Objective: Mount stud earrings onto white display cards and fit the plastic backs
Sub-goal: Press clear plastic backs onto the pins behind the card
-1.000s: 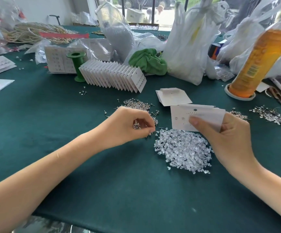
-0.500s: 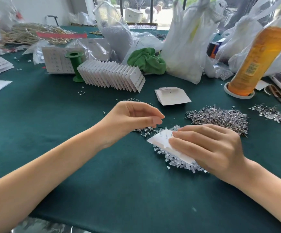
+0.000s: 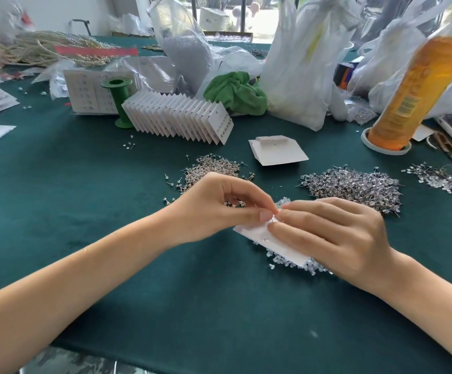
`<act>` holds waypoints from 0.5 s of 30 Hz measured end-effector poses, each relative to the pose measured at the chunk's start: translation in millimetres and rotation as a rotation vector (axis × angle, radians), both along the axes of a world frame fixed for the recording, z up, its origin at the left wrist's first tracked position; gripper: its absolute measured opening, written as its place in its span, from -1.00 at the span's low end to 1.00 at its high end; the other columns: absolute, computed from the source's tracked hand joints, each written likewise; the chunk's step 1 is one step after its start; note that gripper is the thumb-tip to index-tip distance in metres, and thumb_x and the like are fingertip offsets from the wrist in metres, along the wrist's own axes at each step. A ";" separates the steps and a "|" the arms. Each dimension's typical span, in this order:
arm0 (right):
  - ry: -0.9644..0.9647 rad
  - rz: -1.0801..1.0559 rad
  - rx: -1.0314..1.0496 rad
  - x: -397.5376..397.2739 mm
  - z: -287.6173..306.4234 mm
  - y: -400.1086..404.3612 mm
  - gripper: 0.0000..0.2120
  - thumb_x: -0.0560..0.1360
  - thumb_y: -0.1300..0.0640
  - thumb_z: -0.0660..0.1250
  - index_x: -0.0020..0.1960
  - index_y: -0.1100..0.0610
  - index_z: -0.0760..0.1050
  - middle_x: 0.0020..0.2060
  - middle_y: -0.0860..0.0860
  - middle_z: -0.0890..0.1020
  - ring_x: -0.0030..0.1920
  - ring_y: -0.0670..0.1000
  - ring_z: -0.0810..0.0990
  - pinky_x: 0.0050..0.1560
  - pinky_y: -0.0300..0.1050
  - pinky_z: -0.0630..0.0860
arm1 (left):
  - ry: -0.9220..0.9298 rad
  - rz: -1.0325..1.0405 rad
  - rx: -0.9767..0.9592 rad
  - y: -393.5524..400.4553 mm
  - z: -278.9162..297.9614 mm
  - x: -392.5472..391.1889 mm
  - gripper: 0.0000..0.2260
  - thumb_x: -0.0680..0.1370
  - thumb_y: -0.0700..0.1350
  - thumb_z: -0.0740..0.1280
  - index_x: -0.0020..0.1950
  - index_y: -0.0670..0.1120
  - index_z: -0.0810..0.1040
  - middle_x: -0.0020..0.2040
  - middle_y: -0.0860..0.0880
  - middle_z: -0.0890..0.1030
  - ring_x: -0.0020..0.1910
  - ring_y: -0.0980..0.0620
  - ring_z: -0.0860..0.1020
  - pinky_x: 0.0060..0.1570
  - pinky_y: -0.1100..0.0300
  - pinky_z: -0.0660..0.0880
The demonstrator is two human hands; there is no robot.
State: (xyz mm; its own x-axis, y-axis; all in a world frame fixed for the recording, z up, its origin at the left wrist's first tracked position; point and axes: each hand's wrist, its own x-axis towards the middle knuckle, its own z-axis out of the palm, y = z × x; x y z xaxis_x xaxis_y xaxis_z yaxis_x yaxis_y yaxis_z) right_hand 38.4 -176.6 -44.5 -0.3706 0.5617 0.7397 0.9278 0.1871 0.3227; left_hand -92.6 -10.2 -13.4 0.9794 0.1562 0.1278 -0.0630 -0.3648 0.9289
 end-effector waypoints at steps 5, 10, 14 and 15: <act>0.013 -0.005 0.008 -1.5 0.3 -0.5 -0.88 0.49 0.30 0.40 -0.19 0.19 0.68 -0.21 0.03 0.70 -0.15 0.03 0.70 -0.23 -0.12 0.62 | 0.003 0.004 -0.029 -0.2 -2.4 0.0 -0.91 0.44 -0.21 0.44 -0.12 -0.04 0.68 -0.17 0.07 0.69 -0.15 0.15 0.61 -0.11 0.30 0.53; 0.027 -0.016 0.020 -1.7 -0.5 0.2 -0.88 0.48 0.30 0.41 -0.20 0.19 0.68 -0.23 0.03 0.70 -0.17 0.03 0.70 -0.24 -0.11 0.62 | 0.001 0.012 -0.067 0.2 -4.6 0.1 -0.90 0.37 -0.07 0.44 -0.14 0.01 0.69 -0.18 0.04 0.69 -0.17 0.12 0.61 -0.12 0.23 0.55; 0.024 -0.019 0.023 -0.9 -0.9 -0.1 -0.90 0.46 0.31 0.42 -0.20 0.19 0.68 -0.22 0.03 0.70 -0.17 0.04 0.70 -0.24 -0.11 0.62 | -0.020 0.008 -0.099 -1.7 -6.4 1.1 -0.90 0.37 -0.11 0.44 -0.14 -0.04 0.67 -0.19 0.06 0.69 -0.19 0.17 0.61 -0.14 0.35 0.50; 0.020 -0.022 0.026 -0.8 -1.2 -0.3 -0.91 0.46 0.31 0.43 -0.20 0.19 0.68 -0.22 0.03 0.70 -0.16 0.04 0.70 -0.24 -0.11 0.62 | -0.028 0.010 -0.093 -2.3 -6.9 1.2 -0.90 0.37 -0.11 0.44 -0.13 -0.05 0.67 -0.19 0.07 0.69 -0.19 0.17 0.61 -0.13 0.36 0.49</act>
